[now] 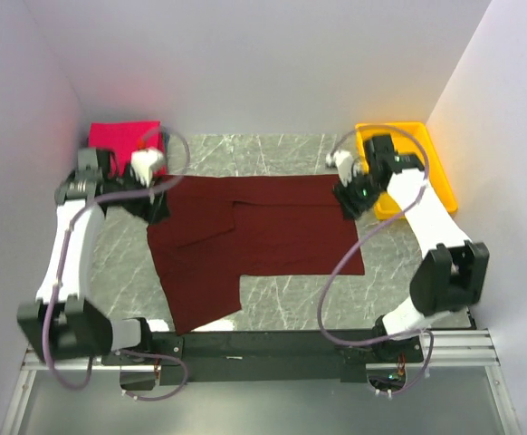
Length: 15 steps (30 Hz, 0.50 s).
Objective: Fold and stack the t-shirts
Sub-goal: Fold the tshirt
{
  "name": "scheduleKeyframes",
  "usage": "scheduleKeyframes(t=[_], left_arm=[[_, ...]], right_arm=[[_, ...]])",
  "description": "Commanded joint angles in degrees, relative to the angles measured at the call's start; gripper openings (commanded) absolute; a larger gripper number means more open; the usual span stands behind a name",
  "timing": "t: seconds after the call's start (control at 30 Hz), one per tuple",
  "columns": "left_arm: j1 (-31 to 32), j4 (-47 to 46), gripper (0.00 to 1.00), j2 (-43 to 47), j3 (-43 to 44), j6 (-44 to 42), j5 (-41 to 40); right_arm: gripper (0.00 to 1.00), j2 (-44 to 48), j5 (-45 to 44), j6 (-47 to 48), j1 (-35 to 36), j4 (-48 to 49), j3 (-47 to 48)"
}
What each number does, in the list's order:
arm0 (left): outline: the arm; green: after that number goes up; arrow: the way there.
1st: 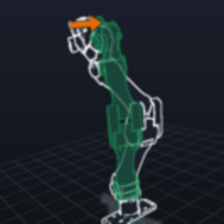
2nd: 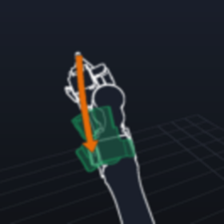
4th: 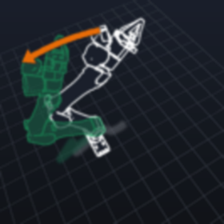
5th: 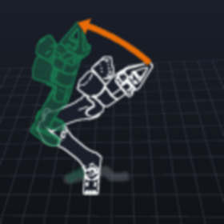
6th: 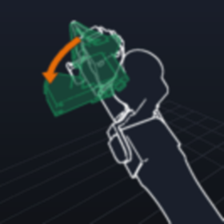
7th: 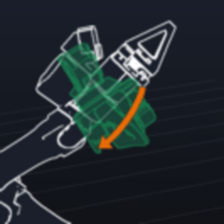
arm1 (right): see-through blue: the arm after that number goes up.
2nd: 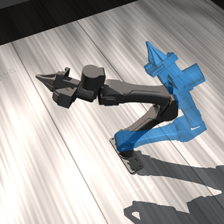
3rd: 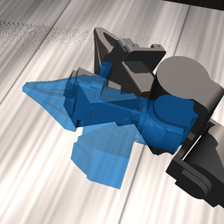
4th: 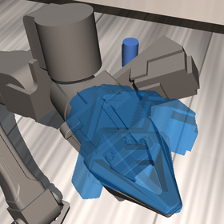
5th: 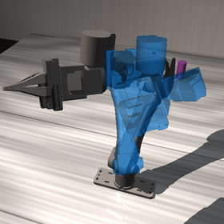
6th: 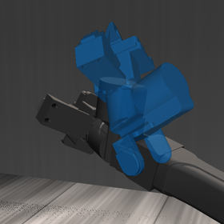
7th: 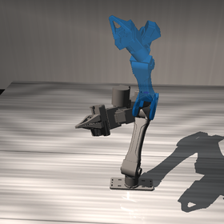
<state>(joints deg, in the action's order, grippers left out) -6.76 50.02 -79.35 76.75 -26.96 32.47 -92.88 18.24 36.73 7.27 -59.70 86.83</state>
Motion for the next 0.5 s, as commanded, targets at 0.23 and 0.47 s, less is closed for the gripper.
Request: scheduleKeyframes(t=[0.23,0.47], left_arm=[[-0.5,13.4,0.72,12.5,-22.3,-25.1,3.6],[-0.5,11.7,0.71,12.9,-23.9,-22.9,3.2]], right_arm=[[0.39,16.9,-8.5,14.3,4.0,7.9,-34.0],[0.36,17.2,-12.2,14.0,6.9,15.8,-42.6]])
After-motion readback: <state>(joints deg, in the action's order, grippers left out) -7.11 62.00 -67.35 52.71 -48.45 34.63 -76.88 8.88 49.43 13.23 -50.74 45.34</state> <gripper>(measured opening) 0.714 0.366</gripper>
